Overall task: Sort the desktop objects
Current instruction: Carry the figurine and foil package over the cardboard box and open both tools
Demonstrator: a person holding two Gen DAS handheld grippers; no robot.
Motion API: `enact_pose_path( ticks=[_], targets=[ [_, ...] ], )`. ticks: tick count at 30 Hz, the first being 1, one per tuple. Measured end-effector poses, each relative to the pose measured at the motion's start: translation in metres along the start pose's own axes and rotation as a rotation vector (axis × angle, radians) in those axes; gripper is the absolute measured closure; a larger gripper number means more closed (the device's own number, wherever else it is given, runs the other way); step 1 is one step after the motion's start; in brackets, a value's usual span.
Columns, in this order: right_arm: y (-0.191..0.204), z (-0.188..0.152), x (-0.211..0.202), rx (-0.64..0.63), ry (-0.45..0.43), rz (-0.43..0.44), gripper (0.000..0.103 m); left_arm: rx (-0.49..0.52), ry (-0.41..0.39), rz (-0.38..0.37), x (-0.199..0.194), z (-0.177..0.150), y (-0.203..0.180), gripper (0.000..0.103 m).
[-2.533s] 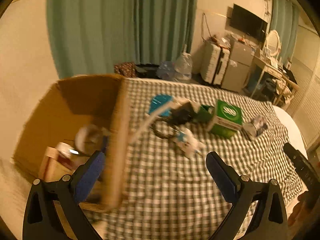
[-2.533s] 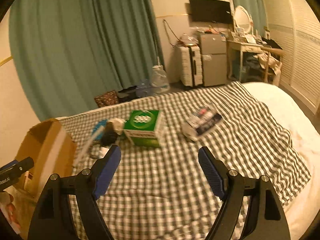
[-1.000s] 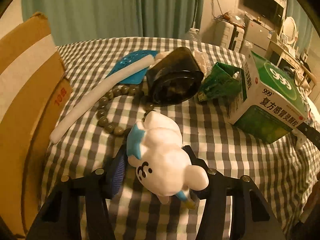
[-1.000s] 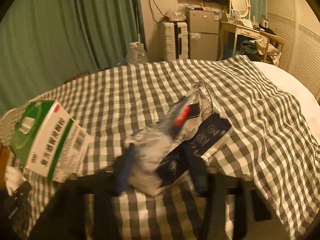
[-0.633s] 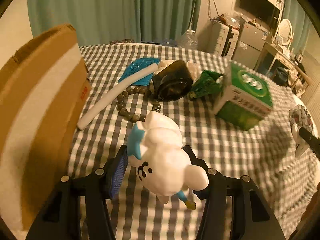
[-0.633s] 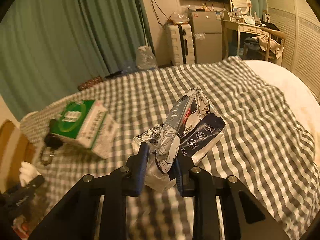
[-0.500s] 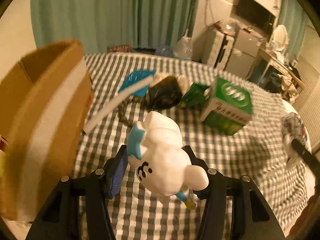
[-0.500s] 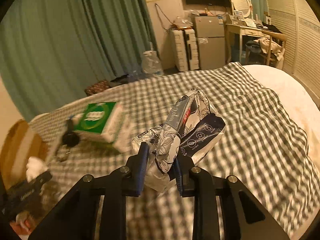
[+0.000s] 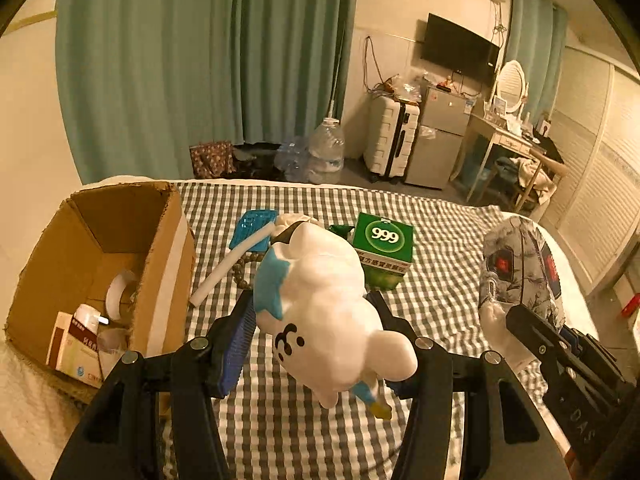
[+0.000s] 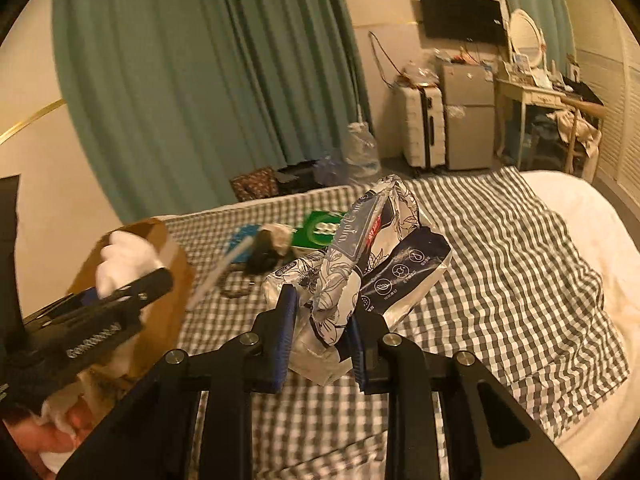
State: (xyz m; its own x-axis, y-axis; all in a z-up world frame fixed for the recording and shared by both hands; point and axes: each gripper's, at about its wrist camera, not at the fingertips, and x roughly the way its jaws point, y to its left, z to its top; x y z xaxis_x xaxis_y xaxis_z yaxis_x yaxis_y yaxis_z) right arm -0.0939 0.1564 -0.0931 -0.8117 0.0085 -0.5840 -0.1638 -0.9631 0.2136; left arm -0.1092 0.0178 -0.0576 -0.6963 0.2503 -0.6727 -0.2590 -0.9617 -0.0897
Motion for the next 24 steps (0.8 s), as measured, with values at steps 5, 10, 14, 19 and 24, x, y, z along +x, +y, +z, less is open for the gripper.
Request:
enact_pose_path(
  ticks=[5, 10, 14, 19, 24],
  targets=[
    [0.028, 0.003, -0.029, -0.050, -0.040, 0.025, 0.079, 0.003, -0.036, 0.000, -0.026, 0.005, 0.009, 0.047],
    [0.052, 0.005, -0.045, -0.085, -0.048, 0.051, 0.079, 0.037, -0.063, 0.006, -0.049, 0.012, 0.018, 0.047],
    [0.075, 0.006, -0.051, -0.121, -0.050, 0.079, 0.079, 0.102, -0.097, 0.044, -0.066, 0.021, 0.029, 0.047],
    [0.101, 0.009, -0.054, -0.157, -0.057, 0.113, 0.079, 0.146, -0.128, 0.069, -0.084, 0.037, 0.051, 0.047],
    [0.128, 0.021, -0.056, -0.181, -0.071, 0.161, 0.079, 0.182, -0.145, 0.092, -0.096, 0.061, 0.083, 0.047]
  ],
)
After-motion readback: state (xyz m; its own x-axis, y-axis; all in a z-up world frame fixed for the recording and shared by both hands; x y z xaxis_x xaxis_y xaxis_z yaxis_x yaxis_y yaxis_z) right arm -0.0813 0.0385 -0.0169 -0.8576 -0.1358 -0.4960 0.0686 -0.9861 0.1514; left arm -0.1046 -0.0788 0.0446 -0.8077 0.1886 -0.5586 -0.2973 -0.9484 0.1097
